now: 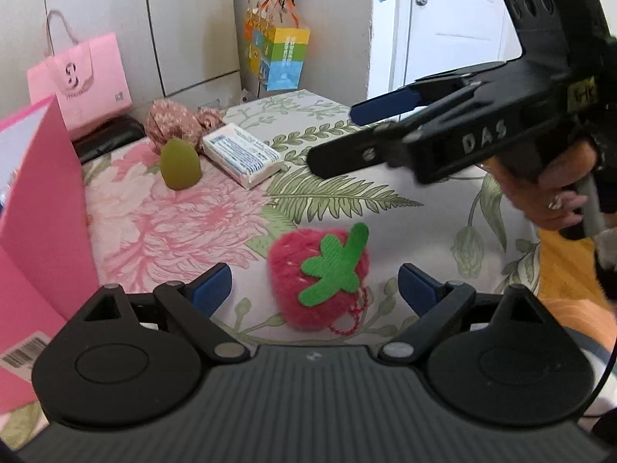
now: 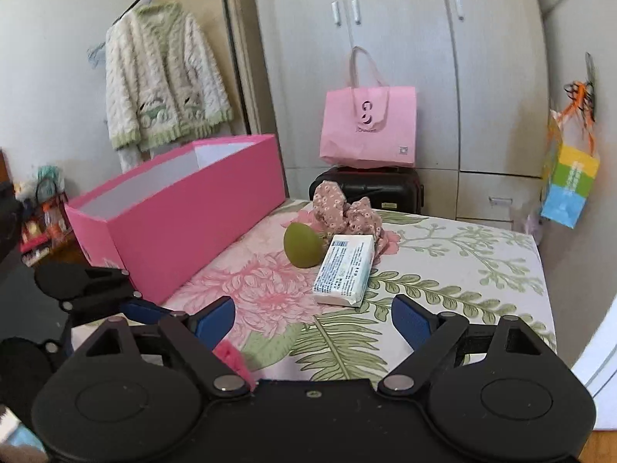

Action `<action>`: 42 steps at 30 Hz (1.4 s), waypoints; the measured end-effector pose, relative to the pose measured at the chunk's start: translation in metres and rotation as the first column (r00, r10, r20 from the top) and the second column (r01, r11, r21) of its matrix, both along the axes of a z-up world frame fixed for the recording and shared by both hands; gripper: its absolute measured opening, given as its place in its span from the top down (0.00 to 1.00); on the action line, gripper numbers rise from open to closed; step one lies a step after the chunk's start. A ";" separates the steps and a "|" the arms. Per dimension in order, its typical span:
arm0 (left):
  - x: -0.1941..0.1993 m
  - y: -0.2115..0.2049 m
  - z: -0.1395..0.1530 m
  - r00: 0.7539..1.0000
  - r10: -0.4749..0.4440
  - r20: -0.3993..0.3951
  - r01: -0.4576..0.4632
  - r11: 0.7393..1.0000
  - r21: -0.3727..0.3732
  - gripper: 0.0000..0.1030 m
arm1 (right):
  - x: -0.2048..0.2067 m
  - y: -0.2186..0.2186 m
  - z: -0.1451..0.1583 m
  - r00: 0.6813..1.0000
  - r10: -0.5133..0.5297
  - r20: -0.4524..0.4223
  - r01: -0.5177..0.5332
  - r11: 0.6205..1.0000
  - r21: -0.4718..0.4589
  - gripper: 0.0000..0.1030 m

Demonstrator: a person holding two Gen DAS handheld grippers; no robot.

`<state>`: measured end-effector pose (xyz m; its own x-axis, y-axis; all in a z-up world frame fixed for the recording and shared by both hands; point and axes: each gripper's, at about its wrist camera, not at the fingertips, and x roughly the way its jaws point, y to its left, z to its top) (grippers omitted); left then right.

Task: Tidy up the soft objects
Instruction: 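Close the left gripper on the strawberry plush while the right gripper grasps the small white packet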

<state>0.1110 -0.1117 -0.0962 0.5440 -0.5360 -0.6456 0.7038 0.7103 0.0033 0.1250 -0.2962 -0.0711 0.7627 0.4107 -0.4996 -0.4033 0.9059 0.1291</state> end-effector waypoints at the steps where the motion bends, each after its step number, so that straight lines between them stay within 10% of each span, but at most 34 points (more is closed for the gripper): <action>1: 0.002 -0.001 -0.001 1.000 0.013 -0.003 -0.013 1.000 -0.006 0.09 | 0.003 0.002 -0.002 1.000 0.011 -0.005 -0.011 1.000 -0.001 0.12; 11: 0.015 -0.007 -0.018 0.995 0.103 -0.007 -0.103 0.995 -0.013 0.14 | 0.049 0.015 -0.017 0.997 0.020 -0.075 -0.020 1.000 0.004 0.12; 17: 0.016 0.001 -0.014 0.997 0.076 0.011 -0.076 0.997 -0.032 0.52 | 0.074 0.024 -0.028 0.994 -0.014 -0.105 0.010 0.999 -0.040 0.16; 24: 0.016 0.003 -0.015 0.990 0.141 0.011 -0.140 0.986 -0.092 0.54 | 0.099 0.028 -0.037 0.989 -0.048 -0.137 0.047 0.999 -0.007 0.20; 28: 0.018 0.015 -0.014 0.985 0.172 -0.025 -0.174 0.978 -0.116 0.54 | 0.094 0.036 -0.037 0.993 -0.064 -0.099 0.056 0.995 -0.085 0.54; 32: 0.024 0.031 -0.011 0.972 0.200 -0.122 -0.222 0.953 -0.204 0.54 | 0.084 0.029 -0.036 0.991 -0.067 -0.114 0.064 0.997 -0.030 0.55; 42: 0.013 0.043 -0.004 0.968 0.235 -0.087 -0.248 0.947 -0.202 0.54 | 0.036 0.032 -0.034 0.982 -0.156 -0.105 0.156 0.988 -0.006 0.56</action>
<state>0.1242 -0.0690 -0.0999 0.6373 -0.5200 -0.5688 0.5050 0.8393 -0.2014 0.1612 -0.2639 -0.1053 0.7608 0.2919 -0.5796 -0.2412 0.9563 0.1651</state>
